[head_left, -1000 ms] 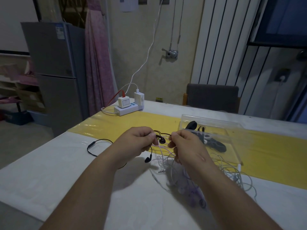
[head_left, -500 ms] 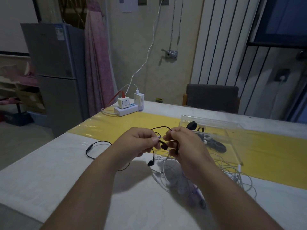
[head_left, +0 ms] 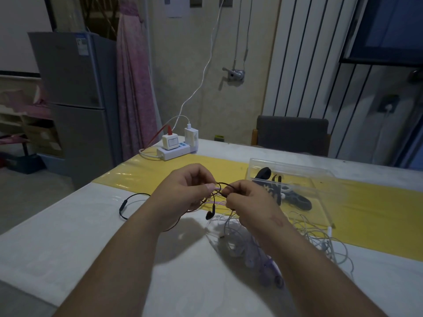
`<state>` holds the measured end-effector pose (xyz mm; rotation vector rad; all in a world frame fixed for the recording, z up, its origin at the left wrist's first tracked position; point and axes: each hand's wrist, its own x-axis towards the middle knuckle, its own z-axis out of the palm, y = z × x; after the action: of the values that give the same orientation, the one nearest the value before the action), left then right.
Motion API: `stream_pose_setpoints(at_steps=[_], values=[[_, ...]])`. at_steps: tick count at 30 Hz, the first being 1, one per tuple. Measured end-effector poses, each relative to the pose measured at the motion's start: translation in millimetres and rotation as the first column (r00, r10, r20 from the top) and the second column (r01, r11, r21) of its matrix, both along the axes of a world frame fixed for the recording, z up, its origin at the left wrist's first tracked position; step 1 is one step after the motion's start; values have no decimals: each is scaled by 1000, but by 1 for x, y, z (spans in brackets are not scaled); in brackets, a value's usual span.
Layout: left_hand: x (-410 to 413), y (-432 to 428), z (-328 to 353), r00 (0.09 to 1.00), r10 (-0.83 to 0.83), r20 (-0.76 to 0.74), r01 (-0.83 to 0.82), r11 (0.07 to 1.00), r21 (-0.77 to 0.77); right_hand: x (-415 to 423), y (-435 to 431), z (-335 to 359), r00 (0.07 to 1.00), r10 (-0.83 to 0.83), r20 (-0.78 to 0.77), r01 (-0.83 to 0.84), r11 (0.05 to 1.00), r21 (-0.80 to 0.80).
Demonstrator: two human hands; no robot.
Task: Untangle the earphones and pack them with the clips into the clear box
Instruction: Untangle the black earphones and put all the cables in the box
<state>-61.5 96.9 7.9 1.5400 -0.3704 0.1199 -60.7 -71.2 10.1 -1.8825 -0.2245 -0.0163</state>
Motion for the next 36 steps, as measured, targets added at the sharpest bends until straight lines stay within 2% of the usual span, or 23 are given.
stream_pose_setpoints(at_steps=[7,11,14,17,21,25,27,29,32,36], values=[[0,-1,0,997,-47,61,49,998,-33,-3,5,-3,994,95,51,-87,987,-138],[2,-2,-1,993,57,102,-60,998,24,-6,4,4,996,75,40,-70,992,-110],[5,1,-5,977,158,141,-180,969,167,-6,0,8,998,35,47,-34,999,-13],[4,-1,-4,956,215,197,-275,891,362,-6,-1,10,997,68,27,-71,993,97],[6,-6,-6,919,239,313,-380,749,543,-6,-1,7,991,118,63,-125,984,124],[9,-6,-7,900,270,344,-421,747,515,0,0,4,993,41,111,-57,987,148],[11,-4,-6,856,325,403,-499,724,477,3,-2,3,986,-50,159,25,988,155],[14,-1,-6,788,430,441,-604,682,413,5,-6,3,978,-130,161,87,965,247],[15,5,-4,730,613,302,-682,683,260,7,-12,4,978,-153,141,92,926,366],[12,2,-1,780,607,152,-622,779,76,5,-11,3,983,-29,183,-14,973,232]])
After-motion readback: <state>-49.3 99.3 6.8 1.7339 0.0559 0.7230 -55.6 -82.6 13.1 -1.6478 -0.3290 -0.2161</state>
